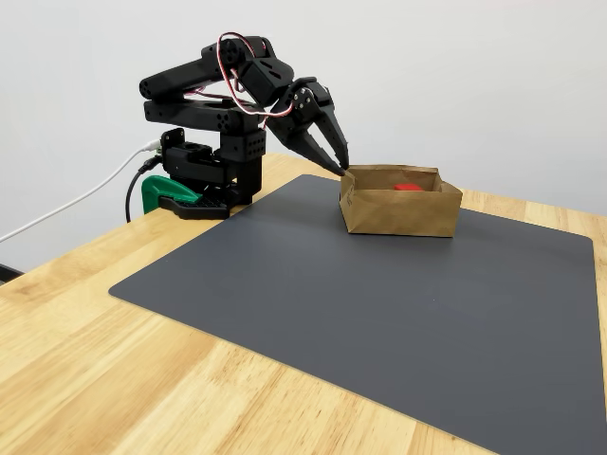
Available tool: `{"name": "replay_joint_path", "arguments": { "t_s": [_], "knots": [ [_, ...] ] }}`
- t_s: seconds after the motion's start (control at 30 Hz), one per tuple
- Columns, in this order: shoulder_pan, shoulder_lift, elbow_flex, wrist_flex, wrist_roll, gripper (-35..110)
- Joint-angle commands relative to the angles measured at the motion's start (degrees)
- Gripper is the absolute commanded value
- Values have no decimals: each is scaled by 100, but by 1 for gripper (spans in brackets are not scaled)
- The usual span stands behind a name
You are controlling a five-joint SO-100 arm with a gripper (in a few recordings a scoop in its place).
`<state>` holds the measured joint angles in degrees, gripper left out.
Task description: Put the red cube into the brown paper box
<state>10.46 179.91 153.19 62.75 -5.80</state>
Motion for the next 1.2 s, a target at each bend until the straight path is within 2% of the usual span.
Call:
{"name": "replay_joint_path", "arguments": {
  "t_s": [0.0,1.17],
  "knots": [
    [123,18,-9,62,-149,0],
    [211,18,-9,53,-202,0]
  ]
}}
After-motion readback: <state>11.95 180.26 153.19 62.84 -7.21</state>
